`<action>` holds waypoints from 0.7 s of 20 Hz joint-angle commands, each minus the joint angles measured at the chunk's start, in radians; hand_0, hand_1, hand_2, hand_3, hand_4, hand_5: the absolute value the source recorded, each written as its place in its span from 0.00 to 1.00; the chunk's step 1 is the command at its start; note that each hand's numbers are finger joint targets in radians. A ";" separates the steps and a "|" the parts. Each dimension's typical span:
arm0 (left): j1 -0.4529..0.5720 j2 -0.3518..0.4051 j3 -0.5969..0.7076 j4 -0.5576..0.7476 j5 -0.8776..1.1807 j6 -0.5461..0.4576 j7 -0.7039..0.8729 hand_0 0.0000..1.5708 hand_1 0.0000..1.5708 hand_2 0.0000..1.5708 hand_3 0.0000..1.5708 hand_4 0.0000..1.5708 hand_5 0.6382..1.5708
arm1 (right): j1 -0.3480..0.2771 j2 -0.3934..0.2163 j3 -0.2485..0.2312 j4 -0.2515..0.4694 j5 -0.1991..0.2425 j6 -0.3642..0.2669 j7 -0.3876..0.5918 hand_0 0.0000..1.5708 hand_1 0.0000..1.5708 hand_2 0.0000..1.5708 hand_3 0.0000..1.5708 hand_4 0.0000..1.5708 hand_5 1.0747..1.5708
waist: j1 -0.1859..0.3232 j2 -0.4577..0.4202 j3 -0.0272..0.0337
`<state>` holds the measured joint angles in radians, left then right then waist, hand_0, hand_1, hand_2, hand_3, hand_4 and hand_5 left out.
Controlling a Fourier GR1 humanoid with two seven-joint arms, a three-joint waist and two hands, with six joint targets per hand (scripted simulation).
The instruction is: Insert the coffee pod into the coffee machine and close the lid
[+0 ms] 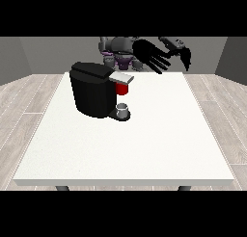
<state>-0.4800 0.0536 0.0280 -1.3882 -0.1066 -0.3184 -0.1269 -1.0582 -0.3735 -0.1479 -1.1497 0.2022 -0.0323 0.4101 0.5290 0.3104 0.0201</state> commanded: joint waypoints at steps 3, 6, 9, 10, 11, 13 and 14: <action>-0.039 0.027 0.013 -0.025 0.019 -0.025 0.026 0.00 0.00 0.00 0.00 0.21 1.00 | -0.086 0.071 0.021 0.026 -0.015 -0.015 -0.138 0.00 0.00 0.00 0.00 0.00 1.00 | 0.051 0.049 -0.0202; -0.073 0.023 0.023 -0.019 0.028 -0.020 0.035 0.00 0.00 0.00 0.00 0.19 1.00 | -0.151 0.078 0.021 0.070 -0.017 -0.008 -0.164 0.00 0.00 0.00 0.00 0.06 1.00 | 0.024 0.072 -0.0204; -0.055 -0.014 -0.001 -0.057 0.015 0.017 0.067 0.00 0.00 0.00 0.00 0.22 1.00 | -0.126 0.130 0.029 0.104 -0.015 -0.038 -0.245 0.00 0.00 0.00 0.00 0.00 1.00 | 0.006 0.055 -0.0201; 0.010 0.028 0.013 -0.053 0.018 -0.018 0.024 0.00 0.00 0.00 0.00 0.22 1.00 | -0.084 0.128 0.032 0.098 -0.039 0.007 -0.265 0.00 0.00 0.00 0.00 0.00 1.00 | -0.019 0.027 -0.0202; -0.006 0.000 -0.002 -0.045 0.008 0.004 0.008 0.00 0.00 0.00 0.00 0.21 1.00 | -0.118 0.172 0.050 0.104 -0.010 -0.052 -0.256 0.00 0.00 0.00 0.00 0.00 1.00 | -0.011 0.038 -0.0206; 0.060 0.020 0.012 -0.037 0.009 -0.005 -0.021 0.00 0.00 0.00 0.00 0.16 1.00 | -0.084 0.169 0.061 0.093 -0.051 0.036 -0.300 0.00 0.00 0.00 0.00 0.00 1.00 | -0.055 0.000 -0.0204; 0.051 0.030 0.017 -0.028 0.016 -0.017 0.005 0.00 0.00 0.00 0.00 0.16 1.00 | -0.048 0.254 0.102 0.076 -0.010 -0.051 -0.316 0.00 0.00 0.00 0.00 0.00 1.00 | -0.060 -0.029 -0.0204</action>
<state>-0.4718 0.0715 0.0395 -1.4251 -0.0923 -0.3267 -0.1089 -1.1452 -0.2100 -0.0921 -1.0640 0.1816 -0.0522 0.1522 0.5048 0.3269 0.0004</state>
